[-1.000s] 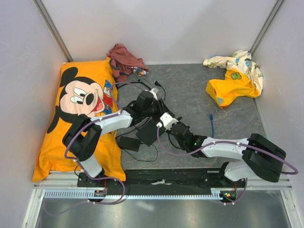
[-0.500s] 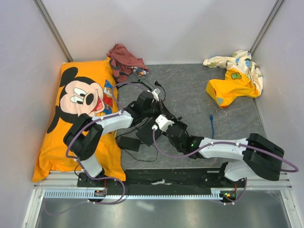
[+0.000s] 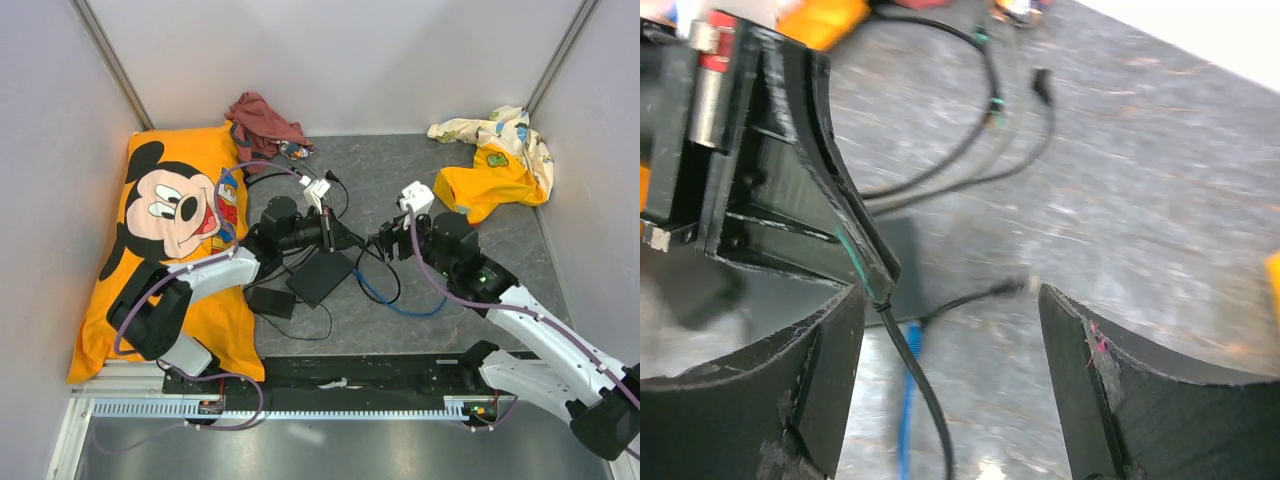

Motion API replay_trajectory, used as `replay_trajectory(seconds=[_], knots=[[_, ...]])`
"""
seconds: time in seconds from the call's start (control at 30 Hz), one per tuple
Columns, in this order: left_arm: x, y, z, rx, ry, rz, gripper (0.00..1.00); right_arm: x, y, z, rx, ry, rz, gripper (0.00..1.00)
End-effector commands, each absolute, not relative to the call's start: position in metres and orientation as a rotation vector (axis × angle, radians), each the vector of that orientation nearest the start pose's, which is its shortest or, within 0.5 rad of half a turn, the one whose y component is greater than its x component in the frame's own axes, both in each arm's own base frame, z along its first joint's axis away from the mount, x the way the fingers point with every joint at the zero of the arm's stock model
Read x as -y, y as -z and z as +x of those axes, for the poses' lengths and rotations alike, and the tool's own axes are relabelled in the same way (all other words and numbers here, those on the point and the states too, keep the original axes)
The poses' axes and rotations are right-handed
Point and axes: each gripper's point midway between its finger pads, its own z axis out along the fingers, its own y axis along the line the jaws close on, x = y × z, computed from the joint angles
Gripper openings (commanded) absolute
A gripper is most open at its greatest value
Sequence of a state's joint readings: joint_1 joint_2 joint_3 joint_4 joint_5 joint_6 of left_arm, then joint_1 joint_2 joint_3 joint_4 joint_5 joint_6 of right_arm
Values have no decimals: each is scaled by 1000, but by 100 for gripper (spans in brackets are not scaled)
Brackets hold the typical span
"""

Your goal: Insert the plug into the switch port

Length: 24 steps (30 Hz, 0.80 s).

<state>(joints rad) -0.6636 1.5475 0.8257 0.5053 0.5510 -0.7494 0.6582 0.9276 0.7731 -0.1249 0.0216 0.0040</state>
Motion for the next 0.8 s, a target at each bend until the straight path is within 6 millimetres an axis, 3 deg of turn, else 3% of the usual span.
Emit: replay_trajectory(seconds=[0.0,0.1,0.17,0.2,0.23,0.3,0.33,0.6,0.77], knots=[[354,-246,257,-1625,1443,598,2,-224,-250,250,-1813,-794,-616,76],[349,-260,246,-1544,1444,643,1,-223,-260,250,-1771,-945,-598,74],[345,-270,239,-1484,1444,663,2,-222,-256,243,-1759,-1084,-615,72],[344,-272,236,-1459,1443,686,2,-225,-273,244,-1686,-1149,-603,71],[343,-276,233,-1426,1443,702,2,-225,-268,243,-1689,-1207,-591,68],[342,-278,227,-1395,1443,745,1,-228,-288,235,-1569,-1307,-652,66],[341,-279,225,-1385,1442,756,2,-230,-284,231,-1595,-1390,-621,65],[342,-294,214,-1281,1458,814,2,-237,-291,218,-1538,-1492,-713,63],[340,-303,212,-1211,1442,830,2,-240,-284,212,-1559,-1532,-739,62]])
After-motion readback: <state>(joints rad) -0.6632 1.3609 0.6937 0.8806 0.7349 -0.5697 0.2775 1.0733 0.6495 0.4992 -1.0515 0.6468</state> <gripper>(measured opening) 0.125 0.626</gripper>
